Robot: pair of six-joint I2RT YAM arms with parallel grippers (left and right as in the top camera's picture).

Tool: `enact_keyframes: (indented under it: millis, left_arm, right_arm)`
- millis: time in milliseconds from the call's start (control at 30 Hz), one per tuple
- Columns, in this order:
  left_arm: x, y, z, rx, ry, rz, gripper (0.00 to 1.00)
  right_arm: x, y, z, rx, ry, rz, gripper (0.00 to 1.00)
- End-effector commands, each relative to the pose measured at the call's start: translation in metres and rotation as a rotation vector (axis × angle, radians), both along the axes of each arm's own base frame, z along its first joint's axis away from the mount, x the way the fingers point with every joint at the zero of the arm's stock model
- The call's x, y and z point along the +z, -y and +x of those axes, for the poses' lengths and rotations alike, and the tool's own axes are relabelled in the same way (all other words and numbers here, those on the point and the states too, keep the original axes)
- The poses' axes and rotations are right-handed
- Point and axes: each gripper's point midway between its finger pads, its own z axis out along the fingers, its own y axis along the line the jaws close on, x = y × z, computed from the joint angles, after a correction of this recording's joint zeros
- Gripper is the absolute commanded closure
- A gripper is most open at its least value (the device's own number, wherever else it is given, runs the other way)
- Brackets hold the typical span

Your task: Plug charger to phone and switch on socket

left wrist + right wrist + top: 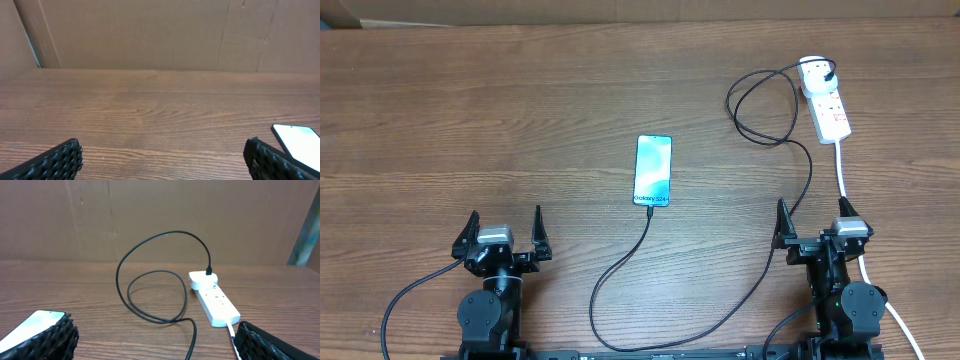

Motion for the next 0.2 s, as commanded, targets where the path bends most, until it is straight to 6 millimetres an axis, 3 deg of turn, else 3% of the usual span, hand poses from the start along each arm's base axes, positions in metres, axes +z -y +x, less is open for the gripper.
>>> enact_keyframes:
  millis: [0, 167]
  left_arm:
    - [0.0004, 0.0009, -0.0003, -0.006, 0.005, 0.018, 0.00]
    - [0.0004, 0.0009, -0.0003, -0.006, 0.005, 0.018, 0.00]
  right_arm:
    - [-0.0007, 0.0025, 0.0000, -0.013, 0.008, -0.002, 0.00]
    - [-0.0007, 0.0025, 0.0000, -0.013, 0.008, -0.002, 0.00]
